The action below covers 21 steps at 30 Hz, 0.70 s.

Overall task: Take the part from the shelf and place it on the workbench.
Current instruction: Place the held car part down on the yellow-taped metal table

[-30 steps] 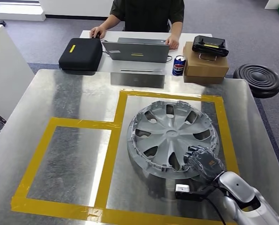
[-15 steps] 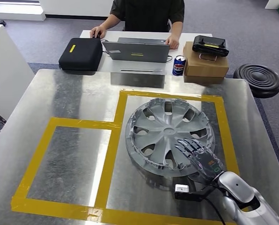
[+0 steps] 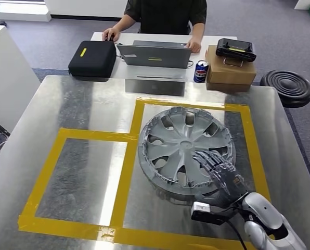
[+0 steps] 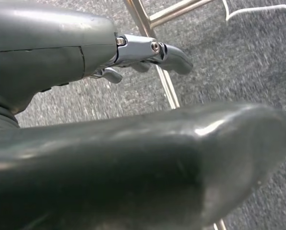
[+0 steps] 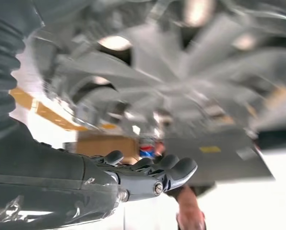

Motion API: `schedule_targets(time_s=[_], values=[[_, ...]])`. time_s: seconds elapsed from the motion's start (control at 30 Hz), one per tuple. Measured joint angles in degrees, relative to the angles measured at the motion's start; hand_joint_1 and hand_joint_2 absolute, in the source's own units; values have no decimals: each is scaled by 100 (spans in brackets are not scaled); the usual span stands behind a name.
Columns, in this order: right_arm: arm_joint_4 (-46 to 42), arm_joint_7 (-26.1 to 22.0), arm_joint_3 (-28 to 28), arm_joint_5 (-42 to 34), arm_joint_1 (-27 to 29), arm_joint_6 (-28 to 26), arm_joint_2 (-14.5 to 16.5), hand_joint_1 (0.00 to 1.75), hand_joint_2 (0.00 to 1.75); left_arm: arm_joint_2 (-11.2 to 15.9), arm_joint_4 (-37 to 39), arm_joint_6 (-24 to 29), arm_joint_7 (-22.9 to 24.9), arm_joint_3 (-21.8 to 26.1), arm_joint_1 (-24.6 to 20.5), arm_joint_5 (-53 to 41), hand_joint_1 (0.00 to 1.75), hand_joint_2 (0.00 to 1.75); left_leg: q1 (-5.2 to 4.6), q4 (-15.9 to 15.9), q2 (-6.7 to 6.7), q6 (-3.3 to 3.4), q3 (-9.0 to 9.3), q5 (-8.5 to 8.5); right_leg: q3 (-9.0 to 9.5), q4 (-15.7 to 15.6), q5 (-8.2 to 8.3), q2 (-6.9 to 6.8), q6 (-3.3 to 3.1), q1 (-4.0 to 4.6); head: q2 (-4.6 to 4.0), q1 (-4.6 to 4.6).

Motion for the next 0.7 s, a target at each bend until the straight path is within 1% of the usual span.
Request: schedule_targets(time_s=[0.03,0.07,0.1,0.13,0.2,0.23,0.27,0.3,0.37,0.4,0.43,0.47,0.5,0.53,0.57,0.6,0.63,0.7], values=[[-198,-50,3,-142,52,-37,50,0,0,2,0,9,-23,21,5,38,0,0,4,61,-13,-43,-39,-28,212,-338,89,11,4,4,0,3],[-409,-96,8,-246,112,-88,105,0,0,4,-1,20,-49,47,12,75,0,0,4,130,-35,-88,-85,-54,354,-581,135,26,-25,6,0,5],[-614,-138,14,-313,184,-143,153,0,0,10,-1,33,-71,75,18,109,0,0,0,180,-57,-130,-127,-66,406,-677,123,34,-72,15,0,-5],[-807,-171,28,-338,265,-198,200,0,0,17,0,46,-91,105,31,145,0,0,-6,205,-83,-168,-165,-59,389,-646,107,34,-137,33,0,-17],[-1157,-206,74,-306,407,-279,271,0,0,16,1,68,-122,156,68,193,0,0,4,233,-106,-231,-210,-47,319,-608,133,-17,-266,41,0,-45],[-1294,-211,106,-272,443,-304,297,0,0,15,1,72,-135,178,88,207,0,0,7,287,-85,-257,-250,-103,290,-602,151,-50,-319,42,0,-49],[-1403,-211,137,-237,460,-321,316,0,0,15,1,74,-144,198,99,211,0,0,7,437,-52,-275,-325,-235,259,-607,175,-86,-366,37,0,-60],[-1489,-210,166,-214,473,-332,328,0,0,15,1,75,-149,216,101,212,0,0,4,693,-14,-287,-437,-433,223,-612,201,-129,-406,36,0,-72],[-1619,-208,215,-192,523,-346,346,0,0,16,1,78,-151,244,94,214,0,0,-1,1406,23,-299,-732,-871,133,-612,257,-226,-444,52,0,-91],[-1662,-208,236,-189,549,-348,355,0,0,17,1,79,-151,252,95,215,0,0,-2,1674,26,-298,-823,-991,83,-611,292,-283,-452,61,0,-92],[-1694,-208,252,-189,566,-349,362,0,0,17,1,79,-151,257,100,216,0,0,-3,1776,31,-293,-826,-1011,32,-611,332,-338,-452,69,0,-92],[-1719,-208,265,-189,573,-350,367,0,0,17,1,79,-151,261,104,216,0,0,-3,1668,49,-283,-718,-930,-20,-611,376,-394,-447,73,0,-92],[-1742,-208,274,-189,574,-351,369,0,0,17,1,79,-151,266,103,216,0,0,-5,1371,110,-273,-507,-787,-66,-610,421,-449,-434,74,0,-93],[-1770,-208,280,-189,574,-352,369,0,0,17,1,79,-151,272,93,216,0,0,-8,984,271,-265,-243,-663,-100,-605,464,-501,-411,80,0,-95],[-1797,-208,285,-189,575,-358,369,0,0,17,1,79,-152,276,72,216,0,0,-16,642,429,-249,-35,-568,-128,-596,501,-555,-384,92,0,-97],[-1820,-208,289,-191,575,-367,369,0,0,16,1,79,-155,279,50,216,0,0,-31,411,541,-219,88,-511,-140,-601,545,-612,-347,101,0,-92],[-1837,-209,295,-195,576,-380,369,0,0,15,1,79,-158,281,34,216,0,0,-49,305,598,-180,124,-484,-136,-620,591,-673,-307,107,0,-91],[-1847,-210,312,-204,575,-411,369,0,0,14,1,81,-164,288,50,216,0,0,-80,294,469,-72,46,-383,-115,-696,691,-774,-227,88,0,-80]])
